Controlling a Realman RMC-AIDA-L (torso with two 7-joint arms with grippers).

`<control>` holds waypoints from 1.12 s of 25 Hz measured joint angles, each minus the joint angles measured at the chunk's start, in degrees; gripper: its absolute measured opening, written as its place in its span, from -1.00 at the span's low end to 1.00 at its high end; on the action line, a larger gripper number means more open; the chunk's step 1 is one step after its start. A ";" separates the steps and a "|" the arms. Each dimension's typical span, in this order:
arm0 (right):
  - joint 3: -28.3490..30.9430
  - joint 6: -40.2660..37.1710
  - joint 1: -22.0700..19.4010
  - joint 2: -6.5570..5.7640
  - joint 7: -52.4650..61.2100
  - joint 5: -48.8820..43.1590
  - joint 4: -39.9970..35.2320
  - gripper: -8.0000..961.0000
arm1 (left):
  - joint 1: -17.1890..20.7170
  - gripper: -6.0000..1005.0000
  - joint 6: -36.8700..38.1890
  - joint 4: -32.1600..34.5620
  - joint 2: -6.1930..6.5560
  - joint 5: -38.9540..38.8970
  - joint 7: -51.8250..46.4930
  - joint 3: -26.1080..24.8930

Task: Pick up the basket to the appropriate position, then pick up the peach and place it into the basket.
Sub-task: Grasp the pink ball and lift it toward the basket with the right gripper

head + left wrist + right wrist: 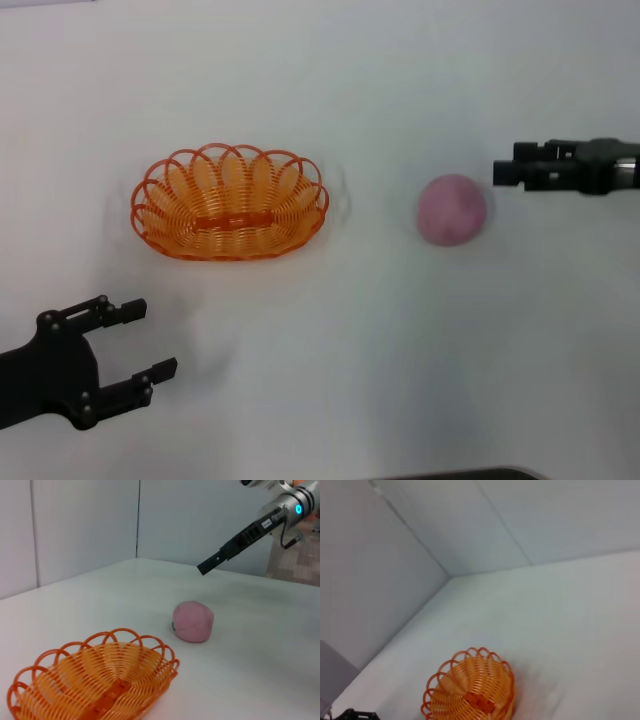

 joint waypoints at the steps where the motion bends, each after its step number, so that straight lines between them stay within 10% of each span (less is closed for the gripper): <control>1: -0.88 0.10 0.35 -0.26 2.34 0.00 -0.60 0.93 | 0.01 0.45 0.05 0.03 0.00 0.00 0.00 -0.23; 28: -21.65 4.55 12.91 0.94 35.59 -16.58 -13.33 0.93 | 0.11 0.45 0.43 0.24 0.01 0.00 -0.80 -1.16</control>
